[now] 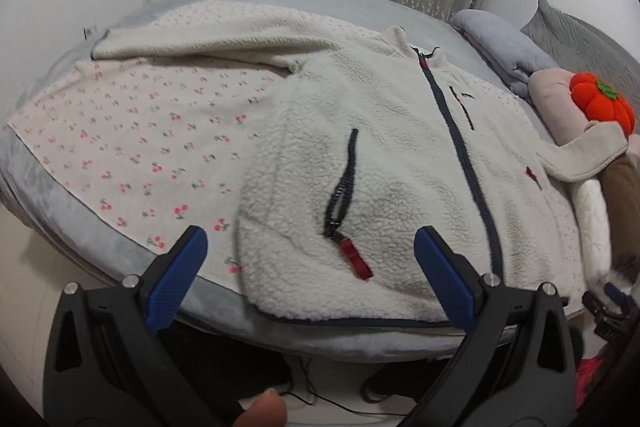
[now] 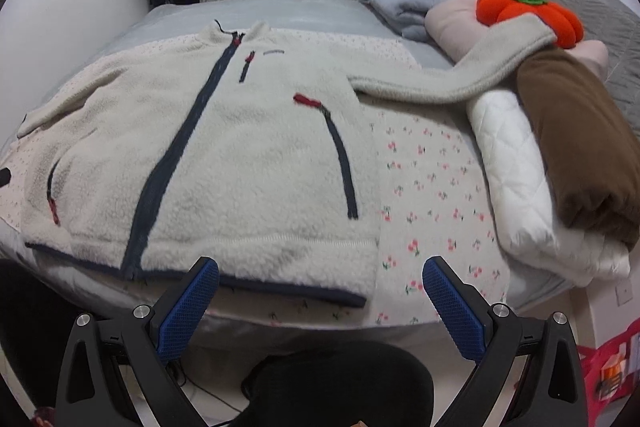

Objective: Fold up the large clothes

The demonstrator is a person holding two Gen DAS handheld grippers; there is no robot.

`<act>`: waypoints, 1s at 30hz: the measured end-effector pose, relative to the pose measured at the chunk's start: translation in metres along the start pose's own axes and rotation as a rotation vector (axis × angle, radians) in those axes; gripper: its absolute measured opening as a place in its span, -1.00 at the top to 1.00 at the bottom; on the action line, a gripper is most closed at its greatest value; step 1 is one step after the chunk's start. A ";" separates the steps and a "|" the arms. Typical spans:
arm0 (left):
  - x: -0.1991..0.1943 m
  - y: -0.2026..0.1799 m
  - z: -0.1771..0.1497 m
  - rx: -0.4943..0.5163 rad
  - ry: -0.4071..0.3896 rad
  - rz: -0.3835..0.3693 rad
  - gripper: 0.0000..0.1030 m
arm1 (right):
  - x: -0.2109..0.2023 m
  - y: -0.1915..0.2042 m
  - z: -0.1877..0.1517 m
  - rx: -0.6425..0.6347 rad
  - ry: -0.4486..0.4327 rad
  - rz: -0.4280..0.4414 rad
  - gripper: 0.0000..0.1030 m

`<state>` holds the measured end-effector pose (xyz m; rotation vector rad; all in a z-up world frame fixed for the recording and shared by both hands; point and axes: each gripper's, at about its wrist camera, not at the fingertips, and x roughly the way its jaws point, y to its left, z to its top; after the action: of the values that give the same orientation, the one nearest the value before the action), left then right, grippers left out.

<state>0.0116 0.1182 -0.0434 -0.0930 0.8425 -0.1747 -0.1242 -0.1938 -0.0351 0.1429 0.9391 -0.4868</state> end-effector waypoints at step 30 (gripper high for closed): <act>0.054 0.049 -0.071 0.064 0.025 0.146 -0.48 | 0.067 -0.020 -0.007 0.092 0.134 -0.071 -1.00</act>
<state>-0.0008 0.1550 -0.1373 0.0305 0.8643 -0.0656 -0.1055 -0.2316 -0.0915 0.2289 1.0557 -0.5917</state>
